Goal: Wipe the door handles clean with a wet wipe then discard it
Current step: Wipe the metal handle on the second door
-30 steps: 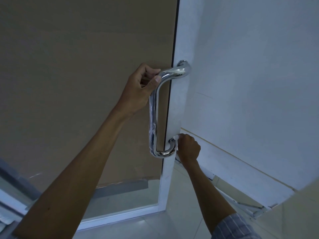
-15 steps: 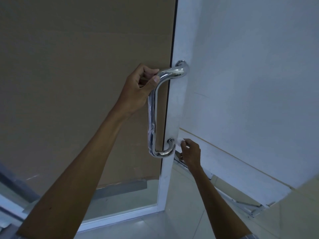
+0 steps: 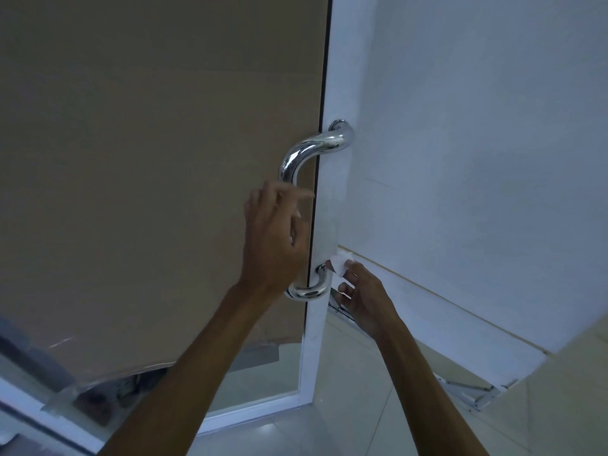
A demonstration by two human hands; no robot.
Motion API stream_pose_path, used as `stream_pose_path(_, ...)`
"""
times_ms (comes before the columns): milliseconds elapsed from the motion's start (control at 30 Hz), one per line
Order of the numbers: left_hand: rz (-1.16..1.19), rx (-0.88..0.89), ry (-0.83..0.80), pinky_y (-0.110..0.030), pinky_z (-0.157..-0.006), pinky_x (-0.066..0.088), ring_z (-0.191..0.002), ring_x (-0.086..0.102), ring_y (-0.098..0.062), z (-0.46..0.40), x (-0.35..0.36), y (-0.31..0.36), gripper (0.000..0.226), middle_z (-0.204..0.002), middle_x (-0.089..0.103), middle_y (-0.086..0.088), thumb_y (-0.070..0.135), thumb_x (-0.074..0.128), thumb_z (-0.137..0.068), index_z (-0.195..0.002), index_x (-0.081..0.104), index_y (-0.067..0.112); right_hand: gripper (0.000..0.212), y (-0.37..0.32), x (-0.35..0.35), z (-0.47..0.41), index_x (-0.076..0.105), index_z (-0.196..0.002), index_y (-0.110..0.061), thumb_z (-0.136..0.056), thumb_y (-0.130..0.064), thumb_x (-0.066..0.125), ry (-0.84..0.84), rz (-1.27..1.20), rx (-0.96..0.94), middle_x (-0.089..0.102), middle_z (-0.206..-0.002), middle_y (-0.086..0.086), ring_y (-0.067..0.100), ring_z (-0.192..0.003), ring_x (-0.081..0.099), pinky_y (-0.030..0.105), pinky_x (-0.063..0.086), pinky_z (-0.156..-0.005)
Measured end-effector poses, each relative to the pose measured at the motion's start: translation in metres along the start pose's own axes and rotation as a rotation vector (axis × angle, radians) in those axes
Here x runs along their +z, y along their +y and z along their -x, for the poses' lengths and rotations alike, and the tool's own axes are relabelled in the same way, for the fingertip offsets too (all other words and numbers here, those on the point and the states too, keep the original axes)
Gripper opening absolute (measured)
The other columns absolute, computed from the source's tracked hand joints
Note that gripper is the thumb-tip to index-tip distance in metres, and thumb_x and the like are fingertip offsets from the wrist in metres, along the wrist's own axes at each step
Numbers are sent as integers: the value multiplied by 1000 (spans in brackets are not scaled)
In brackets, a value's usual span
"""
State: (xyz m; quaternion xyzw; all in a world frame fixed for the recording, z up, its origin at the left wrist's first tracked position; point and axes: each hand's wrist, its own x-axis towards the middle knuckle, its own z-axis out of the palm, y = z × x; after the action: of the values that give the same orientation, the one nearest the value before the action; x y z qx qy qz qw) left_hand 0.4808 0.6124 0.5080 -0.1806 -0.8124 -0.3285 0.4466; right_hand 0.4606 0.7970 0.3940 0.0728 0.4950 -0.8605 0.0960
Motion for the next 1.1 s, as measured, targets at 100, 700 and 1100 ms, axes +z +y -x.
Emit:
stream_pose_path(100, 210, -126, -297, -27, -87, 49, -96, 57, -7, 36, 16, -3, 26, -104, 58, 8, 2, 53, -98, -118, 64, 15, 27, -3, 7, 10, 73, -118, -10, -107, -30, 58, -46, -6, 1, 76, -115, 8, 12, -63, 59, 26, 57, -63)
stream_pose_path(700, 544, -846, -574, -36, -77, 56, -79, 69, -16, 54, 97, -37, 11, -89, 74, -5, 26, 70, -99, -93, 69, 16, 19, -11, -9, -2, 69, -101, -8, -106, -25, 62, 140, 261, -108, 71, -83, 1, 17, -75, 68, 29, 57, -66)
stream_pose_path(1100, 217, -691, -525, -26, -74, 52, -89, 63, -12, 88, 143, -54, 10, -95, 66, 6, 17, 55, -102, -98, 64, 19, 15, 19, -61, -61, 74, -106, -1, -103, -15, 67, 311, 450, -98, 76, -100, 23, 24, -81, 74, 38, 65, -73)
